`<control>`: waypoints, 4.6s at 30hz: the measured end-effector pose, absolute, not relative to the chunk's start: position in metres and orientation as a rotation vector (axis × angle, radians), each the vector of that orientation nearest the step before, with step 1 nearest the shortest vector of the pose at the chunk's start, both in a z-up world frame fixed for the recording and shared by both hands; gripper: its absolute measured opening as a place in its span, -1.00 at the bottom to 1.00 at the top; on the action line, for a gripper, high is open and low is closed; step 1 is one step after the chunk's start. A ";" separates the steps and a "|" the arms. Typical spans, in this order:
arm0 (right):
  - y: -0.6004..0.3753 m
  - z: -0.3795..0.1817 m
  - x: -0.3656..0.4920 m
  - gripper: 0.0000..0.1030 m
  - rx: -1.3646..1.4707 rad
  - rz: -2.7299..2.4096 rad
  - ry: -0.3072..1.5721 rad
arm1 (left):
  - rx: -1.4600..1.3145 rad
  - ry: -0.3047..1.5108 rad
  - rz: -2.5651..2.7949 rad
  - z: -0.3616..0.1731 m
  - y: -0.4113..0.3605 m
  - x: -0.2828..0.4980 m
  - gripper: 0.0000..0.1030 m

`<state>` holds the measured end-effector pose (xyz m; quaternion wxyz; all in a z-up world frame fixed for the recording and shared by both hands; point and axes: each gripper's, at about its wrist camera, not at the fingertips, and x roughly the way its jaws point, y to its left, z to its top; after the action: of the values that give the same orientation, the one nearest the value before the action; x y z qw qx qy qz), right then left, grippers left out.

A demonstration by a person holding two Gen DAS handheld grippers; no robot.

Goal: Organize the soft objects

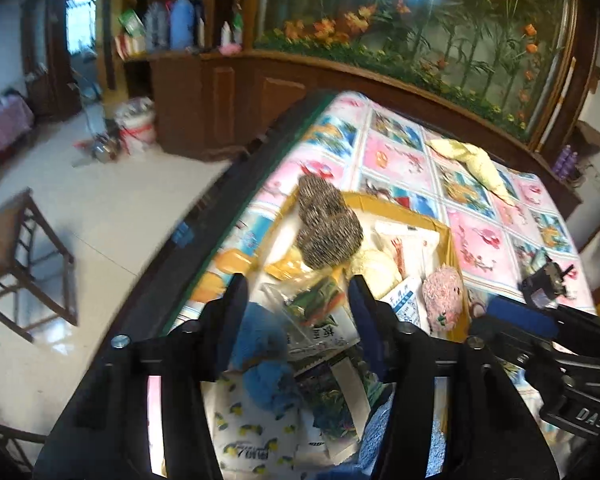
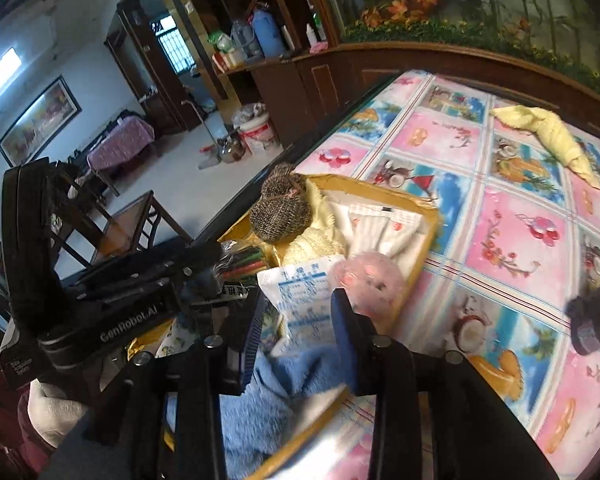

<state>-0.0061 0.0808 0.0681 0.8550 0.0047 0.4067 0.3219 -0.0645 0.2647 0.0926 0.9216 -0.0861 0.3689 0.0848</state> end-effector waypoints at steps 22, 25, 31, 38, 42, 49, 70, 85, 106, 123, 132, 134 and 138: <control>-0.050 0.056 -0.068 0.09 0.235 0.534 0.735 | 0.092 0.622 0.202 0.126 0.128 -0.136 0.24; -0.057 0.055 -0.070 0.09 0.244 0.525 0.734 | 0.095 0.634 0.192 0.125 0.121 -0.136 0.24; -0.066 0.055 -0.073 0.09 0.262 0.515 0.727 | 0.105 0.642 0.177 0.125 0.110 -0.136 0.24; -0.074 0.050 -0.071 0.10 0.287 0.490 0.734 | 0.108 0.650 0.160 0.123 0.106 -0.136 0.24; -0.079 0.048 -0.070 0.10 0.292 0.476 0.740 | 0.109 0.658 0.146 0.119 0.103 -0.134 0.24; -0.097 0.044 -0.068 0.10 0.316 0.439 0.747 | 0.110 0.688 0.122 0.109 0.099 -0.129 0.24; -0.247 0.036 0.129 0.10 0.394 0.087 1.038 | 0.023 0.777 -0.073 0.080 0.083 -0.109 0.24; -0.217 0.014 0.142 -0.63 0.154 0.009 1.164 | -0.034 0.864 -0.137 0.055 0.084 -0.087 0.24; -0.172 0.013 0.193 -0.17 -0.049 0.020 1.187 | -0.036 0.888 -0.167 0.053 0.077 -0.094 0.24; -0.219 0.038 0.015 -0.36 0.159 0.261 1.088 | -0.029 0.904 -0.285 0.050 0.065 -0.106 0.24; -0.323 0.022 -0.019 0.31 0.455 0.043 1.043 | -0.028 0.996 -0.484 0.043 0.011 -0.106 0.23; -0.318 0.018 -0.021 0.31 0.412 0.044 1.038 | -0.011 1.001 -0.503 0.042 -0.002 -0.102 0.23; -0.284 0.022 -0.016 0.32 0.126 0.072 0.991 | 0.055 1.017 -0.519 0.033 -0.026 -0.091 0.23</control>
<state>-0.0160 -0.2842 0.0220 0.8771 0.0604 0.4752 0.0343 -0.0913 -0.0259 0.0332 0.8412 0.0259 0.4811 -0.2455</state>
